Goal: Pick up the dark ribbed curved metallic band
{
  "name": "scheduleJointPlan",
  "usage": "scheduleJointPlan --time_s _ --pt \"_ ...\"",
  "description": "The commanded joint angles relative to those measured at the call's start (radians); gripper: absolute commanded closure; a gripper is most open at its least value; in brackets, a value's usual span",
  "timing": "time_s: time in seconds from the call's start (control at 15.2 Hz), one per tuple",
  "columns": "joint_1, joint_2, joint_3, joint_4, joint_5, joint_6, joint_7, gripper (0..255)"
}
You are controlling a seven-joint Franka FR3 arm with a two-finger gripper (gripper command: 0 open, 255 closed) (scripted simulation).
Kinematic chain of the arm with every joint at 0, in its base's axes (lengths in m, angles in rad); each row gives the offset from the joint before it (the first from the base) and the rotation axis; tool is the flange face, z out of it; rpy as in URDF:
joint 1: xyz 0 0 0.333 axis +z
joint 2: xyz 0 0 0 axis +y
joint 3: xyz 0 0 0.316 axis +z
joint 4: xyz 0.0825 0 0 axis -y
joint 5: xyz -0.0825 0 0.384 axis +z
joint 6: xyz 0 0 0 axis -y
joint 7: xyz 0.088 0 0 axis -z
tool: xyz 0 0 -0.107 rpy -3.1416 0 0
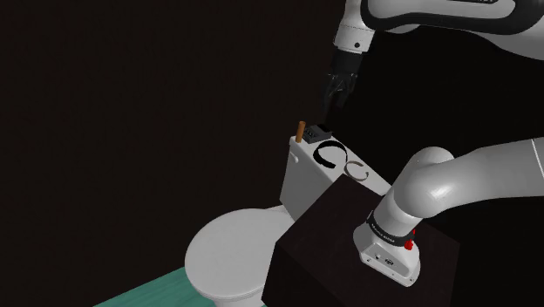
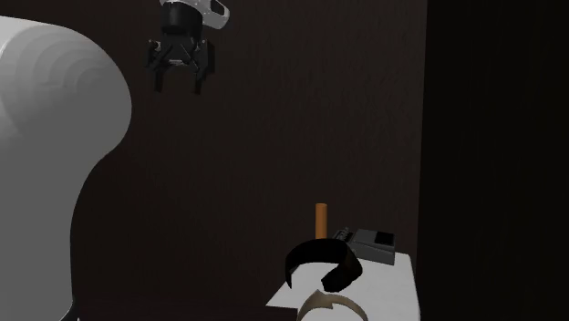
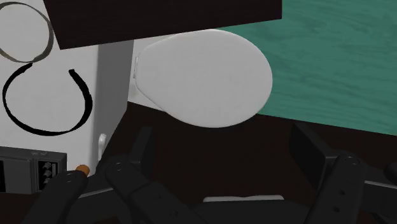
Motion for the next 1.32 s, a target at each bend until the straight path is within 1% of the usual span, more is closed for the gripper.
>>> scheduleJointPlan --time_s 0.0,0.33,0.66,0.92,1.25 --pt "0.000 0.000 0.000 0.000 0.000 0.000 0.000 0" --pt "-0.036 0.018 -0.045 -0.131 -0.043 0.163 -0.047 0" --pt "-0.075 0.078 -0.096 -0.233 -0.086 0.341 -0.094 0" --pt "-0.105 0.160 -0.142 -0.291 -0.115 0.495 -0.133 0" --pt "-0.134 0.306 -0.205 -0.329 -0.137 0.698 -0.188 0"
